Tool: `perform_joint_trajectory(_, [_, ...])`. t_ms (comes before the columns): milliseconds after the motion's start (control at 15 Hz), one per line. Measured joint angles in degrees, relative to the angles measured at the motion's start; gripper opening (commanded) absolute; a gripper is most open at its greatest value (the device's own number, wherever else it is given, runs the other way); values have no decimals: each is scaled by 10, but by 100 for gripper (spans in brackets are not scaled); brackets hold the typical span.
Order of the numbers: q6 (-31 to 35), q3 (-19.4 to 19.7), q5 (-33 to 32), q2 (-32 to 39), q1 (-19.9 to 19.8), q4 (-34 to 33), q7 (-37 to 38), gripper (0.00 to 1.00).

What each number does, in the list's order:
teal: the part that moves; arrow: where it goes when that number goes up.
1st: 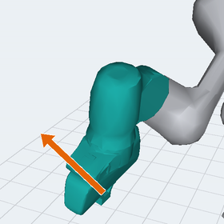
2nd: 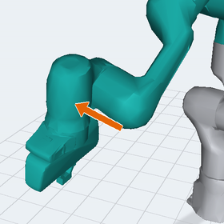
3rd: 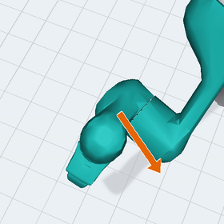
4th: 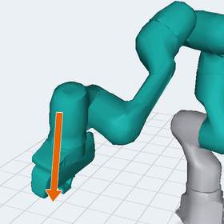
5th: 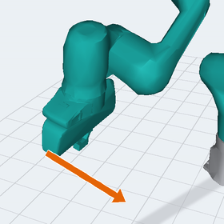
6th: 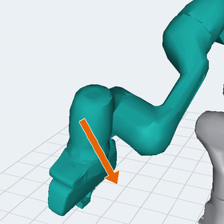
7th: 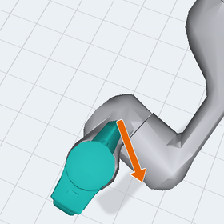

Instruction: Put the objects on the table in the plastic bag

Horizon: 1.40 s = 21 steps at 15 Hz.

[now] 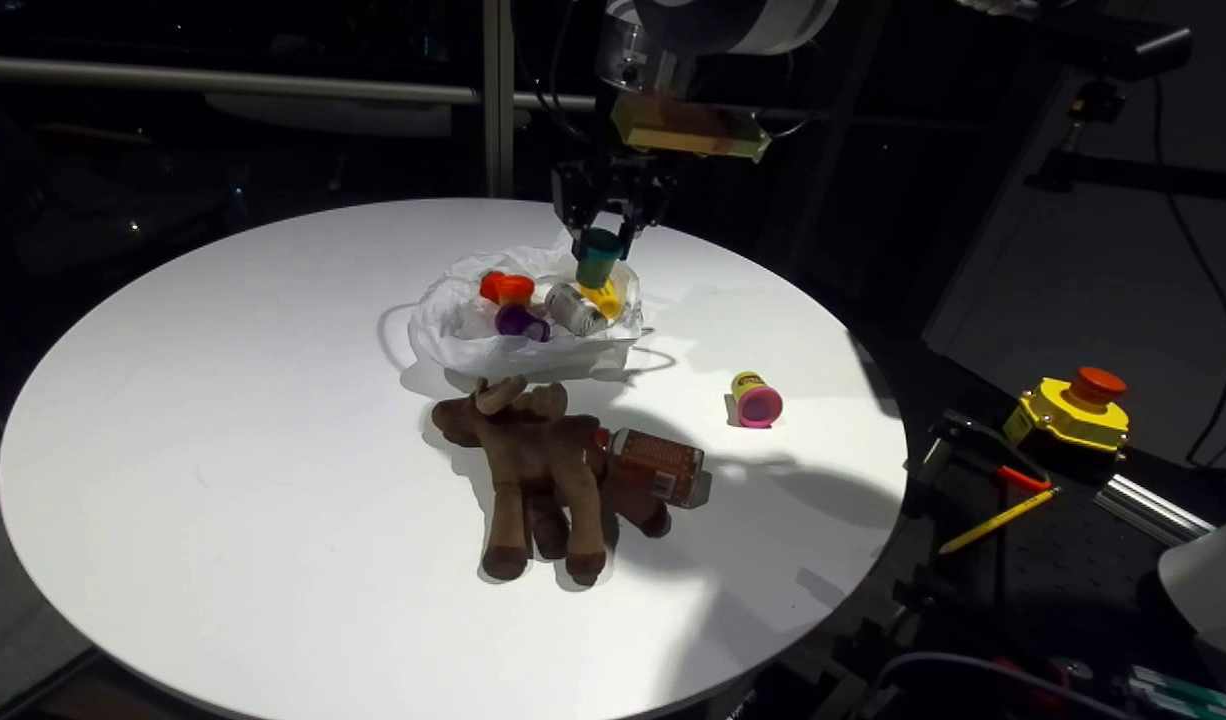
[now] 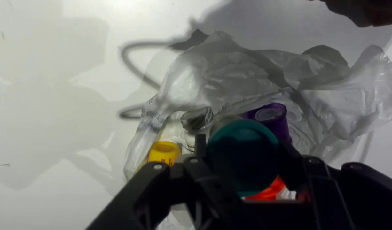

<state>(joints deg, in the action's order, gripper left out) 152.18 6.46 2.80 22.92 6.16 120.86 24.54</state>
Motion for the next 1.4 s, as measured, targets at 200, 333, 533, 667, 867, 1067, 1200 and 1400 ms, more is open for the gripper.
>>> perform_joint_trajectory(200, [-15,-1,1,49,-6,-54,0,28])
perform_joint_trajectory(333, [-28,-1,2,85,-7,-90,0,28])
perform_joint_trajectory(533, [-42,-2,7,132,-10,-139,0,28])
perform_joint_trajectory(667, [-57,-3,13,148,-10,-165,0,28])
perform_joint_trajectory(867, [-82,-7,18,161,-10,-183,0,28])
perform_joint_trajectory(1067, [-95,-7,19,176,-10,-186,1,86])
perform_joint_trajectory(1200, [-103,-8,23,182,-12,-186,1,99])
perform_joint_trajectory(1400, [-116,-9,42,175,-20,-185,0,100])
